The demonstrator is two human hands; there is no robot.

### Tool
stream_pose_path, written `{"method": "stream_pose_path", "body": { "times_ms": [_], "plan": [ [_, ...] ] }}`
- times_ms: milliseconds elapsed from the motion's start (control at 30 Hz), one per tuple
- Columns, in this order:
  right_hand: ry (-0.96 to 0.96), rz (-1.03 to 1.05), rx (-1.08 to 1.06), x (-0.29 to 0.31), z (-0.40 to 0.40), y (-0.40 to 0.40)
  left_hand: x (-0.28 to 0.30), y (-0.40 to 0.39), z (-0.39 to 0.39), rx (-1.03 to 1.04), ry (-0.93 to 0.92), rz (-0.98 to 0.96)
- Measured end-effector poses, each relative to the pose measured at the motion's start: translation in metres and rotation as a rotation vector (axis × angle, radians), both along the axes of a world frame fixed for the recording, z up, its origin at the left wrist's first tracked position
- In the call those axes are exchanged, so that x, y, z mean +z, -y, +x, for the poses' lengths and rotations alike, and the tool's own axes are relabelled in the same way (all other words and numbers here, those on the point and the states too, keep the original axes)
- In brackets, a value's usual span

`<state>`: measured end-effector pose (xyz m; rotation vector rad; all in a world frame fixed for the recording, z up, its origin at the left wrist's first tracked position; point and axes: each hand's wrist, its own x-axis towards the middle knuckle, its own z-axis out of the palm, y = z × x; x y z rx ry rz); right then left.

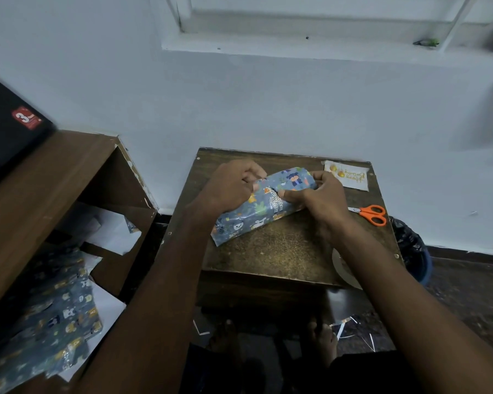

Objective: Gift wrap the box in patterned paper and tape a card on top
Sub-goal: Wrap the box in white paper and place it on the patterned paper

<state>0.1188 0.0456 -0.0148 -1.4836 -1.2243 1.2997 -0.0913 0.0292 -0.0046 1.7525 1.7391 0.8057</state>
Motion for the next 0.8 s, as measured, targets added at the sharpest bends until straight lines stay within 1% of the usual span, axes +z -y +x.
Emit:
{"method": "stream_pose_path", "body": {
  "times_ms": [67, 167, 233, 267, 333, 400, 467, 600, 733, 800],
  "plan": [
    [-0.010, -0.011, -0.017, 0.000, 0.000, -0.001, -0.003, 0.000, 0.000, 0.055, 0.047, -0.011],
    [-0.021, -0.012, -0.035, -0.003, -0.001, -0.003, -0.006, -0.003, 0.002, 0.113, 0.064, -0.040],
    [0.021, 0.004, -0.050, -0.002, -0.003, -0.003, -0.007, -0.004, 0.005, 0.143, 0.076, -0.051],
    [0.089, 0.040, -0.061, -0.003, -0.004, -0.003, -0.008, -0.004, 0.006, 0.156, 0.083, -0.054],
    [0.313, 0.157, -0.055, -0.005, -0.005, -0.006, -0.007, -0.004, 0.006, 0.166, 0.091, -0.054],
    [0.512, 0.273, -0.009, -0.003, -0.005, -0.005, -0.007, -0.003, 0.005, 0.157, 0.085, -0.043],
    [0.617, 0.402, 0.068, -0.002, -0.004, -0.004, -0.008, -0.004, 0.005, 0.150, 0.055, -0.014],
    [0.676, 0.623, 0.218, -0.005, -0.005, -0.005, -0.009, -0.004, 0.007, 0.126, 0.005, 0.030],
    [0.722, 0.718, 0.371, -0.008, -0.004, -0.005, 0.005, 0.001, 0.004, 0.047, 0.014, 0.032],
    [0.746, 0.757, 0.417, -0.008, -0.001, -0.004, 0.011, 0.003, 0.002, 0.057, 0.019, 0.020]
  ]
}}
